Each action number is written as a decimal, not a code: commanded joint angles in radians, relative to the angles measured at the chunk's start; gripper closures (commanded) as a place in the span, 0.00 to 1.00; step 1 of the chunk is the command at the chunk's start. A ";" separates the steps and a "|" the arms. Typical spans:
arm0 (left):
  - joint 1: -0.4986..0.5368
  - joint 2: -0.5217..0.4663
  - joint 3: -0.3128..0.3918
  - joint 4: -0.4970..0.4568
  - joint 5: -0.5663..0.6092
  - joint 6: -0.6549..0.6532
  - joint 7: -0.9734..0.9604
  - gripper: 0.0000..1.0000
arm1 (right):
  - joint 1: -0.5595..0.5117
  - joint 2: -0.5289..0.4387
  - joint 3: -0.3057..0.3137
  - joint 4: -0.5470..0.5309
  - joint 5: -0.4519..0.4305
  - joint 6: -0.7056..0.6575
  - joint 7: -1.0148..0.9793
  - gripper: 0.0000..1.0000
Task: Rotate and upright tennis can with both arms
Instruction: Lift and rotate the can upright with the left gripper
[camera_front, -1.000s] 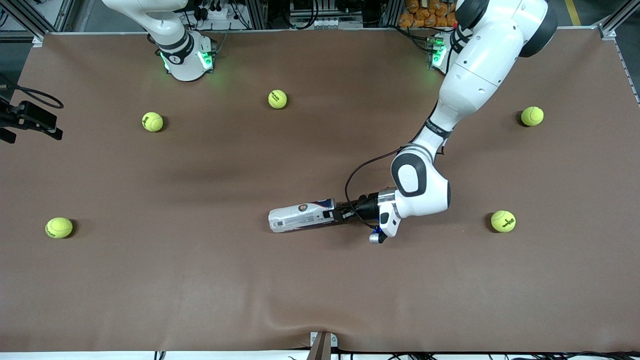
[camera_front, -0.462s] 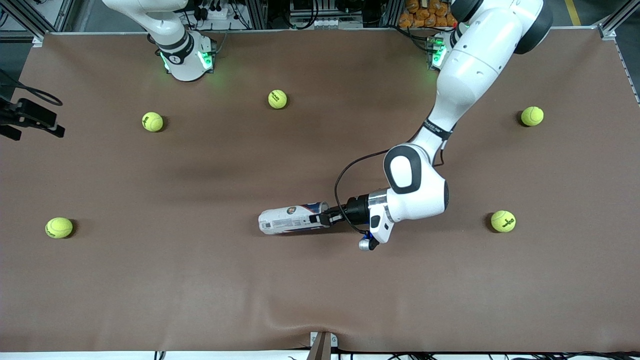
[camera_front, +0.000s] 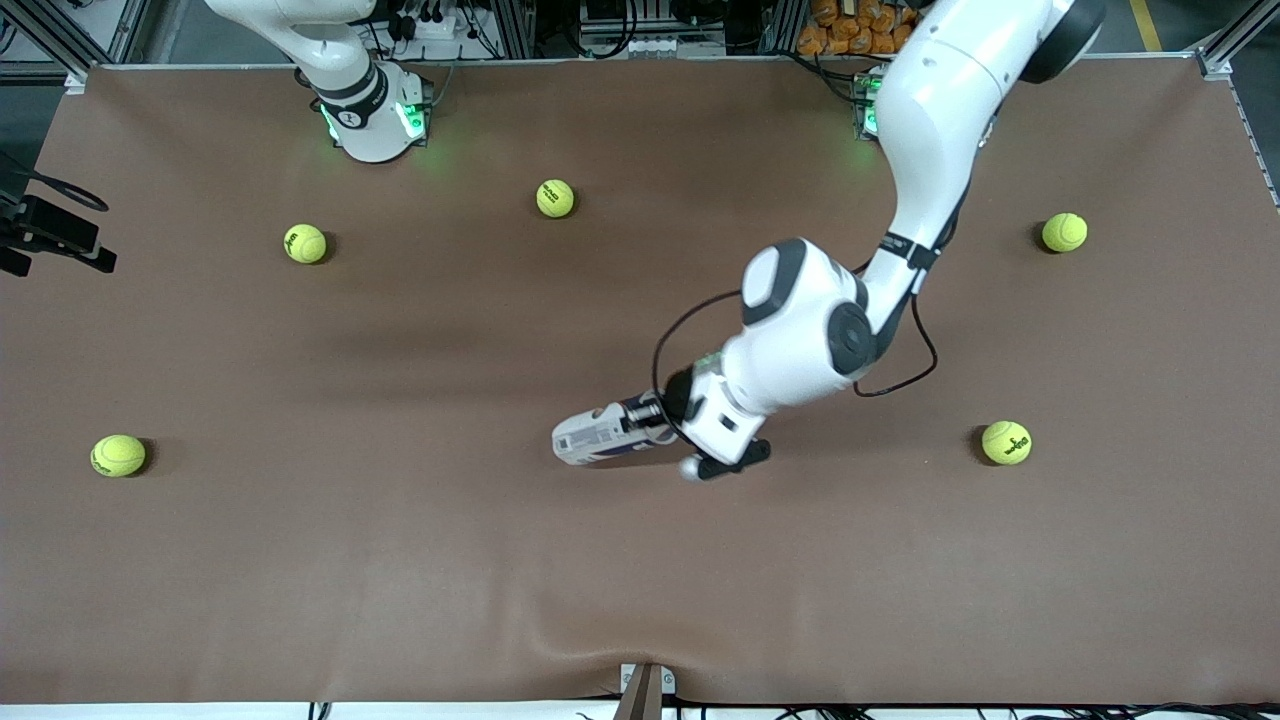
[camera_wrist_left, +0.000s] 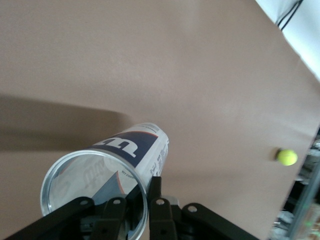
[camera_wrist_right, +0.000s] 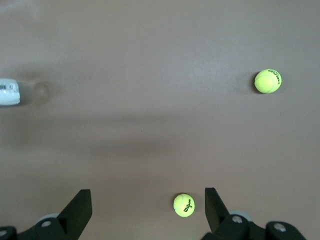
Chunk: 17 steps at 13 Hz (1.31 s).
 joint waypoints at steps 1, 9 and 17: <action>-0.073 -0.036 0.030 0.003 0.177 -0.031 -0.068 1.00 | -0.009 -0.003 0.014 0.018 -0.031 -0.020 0.071 0.00; -0.199 -0.035 0.030 0.003 0.621 -0.149 -0.077 1.00 | 0.003 -0.003 0.019 0.020 -0.078 -0.021 0.077 0.00; -0.215 -0.030 0.027 0.000 0.632 -0.178 0.042 0.00 | 0.014 -0.003 0.017 0.019 -0.076 -0.021 0.078 0.00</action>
